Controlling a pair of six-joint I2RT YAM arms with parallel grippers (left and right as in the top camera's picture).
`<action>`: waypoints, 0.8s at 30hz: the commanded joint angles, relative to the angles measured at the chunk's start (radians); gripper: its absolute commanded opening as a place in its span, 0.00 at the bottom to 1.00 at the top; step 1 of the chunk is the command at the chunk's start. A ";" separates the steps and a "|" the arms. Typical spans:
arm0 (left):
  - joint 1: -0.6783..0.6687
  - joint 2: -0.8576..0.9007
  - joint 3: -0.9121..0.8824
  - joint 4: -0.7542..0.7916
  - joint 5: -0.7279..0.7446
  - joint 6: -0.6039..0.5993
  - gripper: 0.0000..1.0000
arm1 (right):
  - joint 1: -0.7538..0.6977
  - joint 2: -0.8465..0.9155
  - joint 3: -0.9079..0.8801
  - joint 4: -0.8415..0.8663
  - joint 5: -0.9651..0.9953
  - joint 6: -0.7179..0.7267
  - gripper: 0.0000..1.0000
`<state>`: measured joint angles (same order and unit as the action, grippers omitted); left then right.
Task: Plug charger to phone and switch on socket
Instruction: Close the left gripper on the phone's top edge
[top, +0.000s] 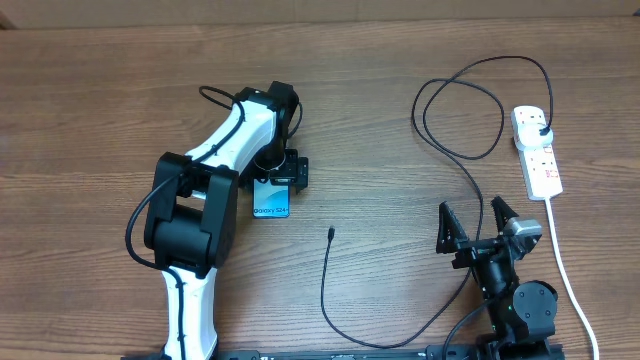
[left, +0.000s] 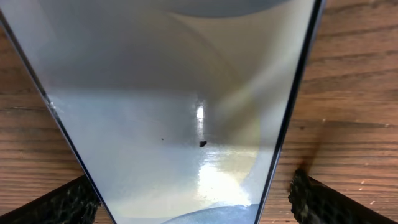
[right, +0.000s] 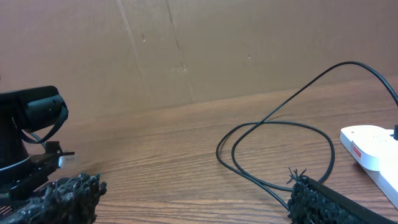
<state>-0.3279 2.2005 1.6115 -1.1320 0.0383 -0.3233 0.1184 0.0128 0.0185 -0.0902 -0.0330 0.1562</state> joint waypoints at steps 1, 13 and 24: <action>-0.008 0.053 -0.039 0.033 0.040 0.003 1.00 | -0.002 -0.007 -0.011 0.006 0.010 -0.005 1.00; -0.008 0.053 -0.039 0.040 0.040 0.002 1.00 | -0.002 -0.007 -0.011 0.006 0.010 -0.005 1.00; -0.008 0.054 -0.040 0.033 0.078 0.002 1.00 | -0.002 -0.007 -0.011 0.006 0.010 -0.005 1.00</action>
<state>-0.3279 2.2005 1.6100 -1.1294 0.0406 -0.3237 0.1184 0.0128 0.0185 -0.0902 -0.0334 0.1562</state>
